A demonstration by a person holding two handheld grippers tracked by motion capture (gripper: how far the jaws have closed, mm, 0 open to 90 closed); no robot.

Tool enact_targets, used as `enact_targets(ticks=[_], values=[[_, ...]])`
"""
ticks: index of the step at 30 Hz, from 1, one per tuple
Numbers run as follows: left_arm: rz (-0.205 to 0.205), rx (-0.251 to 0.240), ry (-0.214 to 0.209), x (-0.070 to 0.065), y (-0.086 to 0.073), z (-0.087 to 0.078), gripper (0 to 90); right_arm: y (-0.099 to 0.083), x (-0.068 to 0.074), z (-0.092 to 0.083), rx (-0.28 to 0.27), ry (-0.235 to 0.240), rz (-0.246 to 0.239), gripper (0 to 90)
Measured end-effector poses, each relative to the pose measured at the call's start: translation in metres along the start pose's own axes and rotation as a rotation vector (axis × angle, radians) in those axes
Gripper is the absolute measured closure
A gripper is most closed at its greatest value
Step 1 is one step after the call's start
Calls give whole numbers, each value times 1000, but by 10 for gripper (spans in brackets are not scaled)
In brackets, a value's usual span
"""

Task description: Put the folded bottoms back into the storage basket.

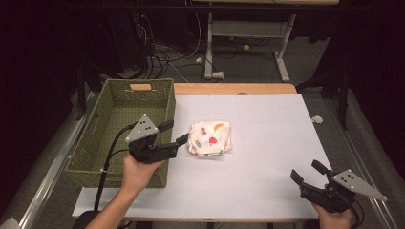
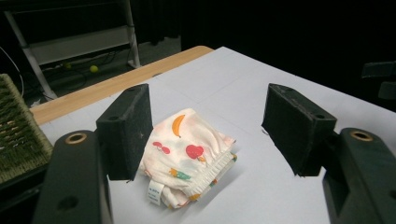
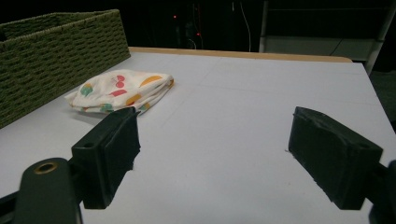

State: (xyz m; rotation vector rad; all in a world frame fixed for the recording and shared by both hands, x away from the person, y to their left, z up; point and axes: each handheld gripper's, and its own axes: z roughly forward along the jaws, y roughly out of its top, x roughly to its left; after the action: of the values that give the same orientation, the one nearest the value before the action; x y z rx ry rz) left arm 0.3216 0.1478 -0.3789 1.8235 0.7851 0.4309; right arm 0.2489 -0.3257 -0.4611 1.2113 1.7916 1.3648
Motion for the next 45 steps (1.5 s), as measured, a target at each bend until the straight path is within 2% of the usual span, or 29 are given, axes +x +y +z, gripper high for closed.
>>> enact_targets(ticks=[6,13,17,19,23,29,34,37,45], values=[[-8,23,-25,-5,10,19,312,1,0,1,-3,4,4,172],[-21,81,-47,-13,16,43,312,1,0,2,-5,11,3,174],[-43,107,-43,-14,21,53,311,1,0,2,-5,12,0,174],[-37,119,-19,-15,23,58,311,1,0,2,-4,10,0,174],[-69,143,-38,-11,26,68,310,1,-1,3,0,4,3,174],[-77,182,-22,-8,29,81,301,1,-1,3,-2,7,2,174],[-102,217,-15,-5,30,95,300,1,-1,2,-4,11,2,174],[-124,241,-18,-2,30,103,271,1,-1,3,-3,12,2,174],[-159,317,15,10,29,126,255,1,0,3,-1,14,4,174]])
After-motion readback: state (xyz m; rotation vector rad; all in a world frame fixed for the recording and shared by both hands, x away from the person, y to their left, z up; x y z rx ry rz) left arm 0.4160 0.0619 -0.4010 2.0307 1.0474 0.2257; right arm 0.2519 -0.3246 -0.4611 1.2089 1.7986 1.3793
